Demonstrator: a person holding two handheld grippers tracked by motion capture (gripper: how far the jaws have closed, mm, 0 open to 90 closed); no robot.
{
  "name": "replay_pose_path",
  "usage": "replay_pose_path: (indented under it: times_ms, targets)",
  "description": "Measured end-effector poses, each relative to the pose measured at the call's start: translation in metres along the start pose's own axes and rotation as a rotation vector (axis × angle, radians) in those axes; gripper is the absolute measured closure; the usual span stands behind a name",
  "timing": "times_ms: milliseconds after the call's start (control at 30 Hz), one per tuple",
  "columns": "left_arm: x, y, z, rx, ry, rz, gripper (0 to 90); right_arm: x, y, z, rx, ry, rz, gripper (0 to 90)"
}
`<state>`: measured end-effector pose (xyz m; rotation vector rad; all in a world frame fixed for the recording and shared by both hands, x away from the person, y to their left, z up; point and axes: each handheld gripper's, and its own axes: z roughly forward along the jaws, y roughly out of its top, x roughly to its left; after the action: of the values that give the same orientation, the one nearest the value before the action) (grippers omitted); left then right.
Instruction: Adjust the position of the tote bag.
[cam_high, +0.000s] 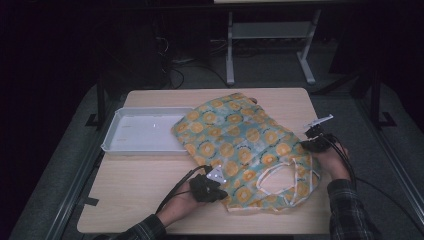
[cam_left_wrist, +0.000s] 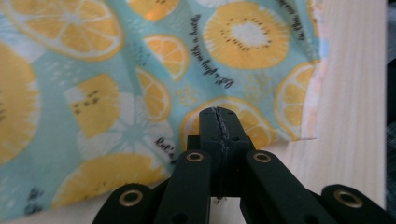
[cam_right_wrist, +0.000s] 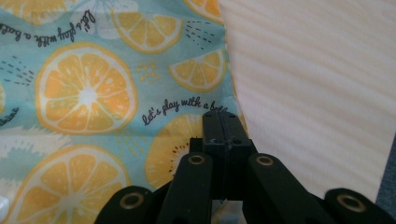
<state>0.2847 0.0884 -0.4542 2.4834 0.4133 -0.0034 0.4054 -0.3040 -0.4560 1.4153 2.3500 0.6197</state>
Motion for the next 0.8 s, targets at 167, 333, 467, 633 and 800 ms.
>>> replay_pose_path:
  times_ms: [167, 333, 467, 633, 800]
  targets:
    - [0.005, -0.004, -0.005, 0.017, 0.013, -0.002, 90.0, 0.004, -0.013, -0.010, 0.015, 0.003, -0.017, 89.8]
    - [0.010, -0.008, -0.009, 0.025, 0.026, 0.003, 90.0, 0.008, -0.025, -0.019, 0.041, 0.003, -0.036, 89.8]
    - [0.013, -0.008, -0.010, 0.029, 0.031, -0.002, 90.0, 0.015, -0.034, -0.027, 0.062, -0.003, -0.054, 89.8]
    - [0.018, -0.009, -0.012, 0.030, 0.050, -0.004, 90.0, 0.019, -0.041, -0.031, 0.065, -0.004, -0.058, 89.8]
    - [0.027, -0.011, -0.015, 0.041, 0.082, -0.003, 90.0, 0.029, -0.047, -0.037, 0.087, -0.008, -0.080, 89.8]
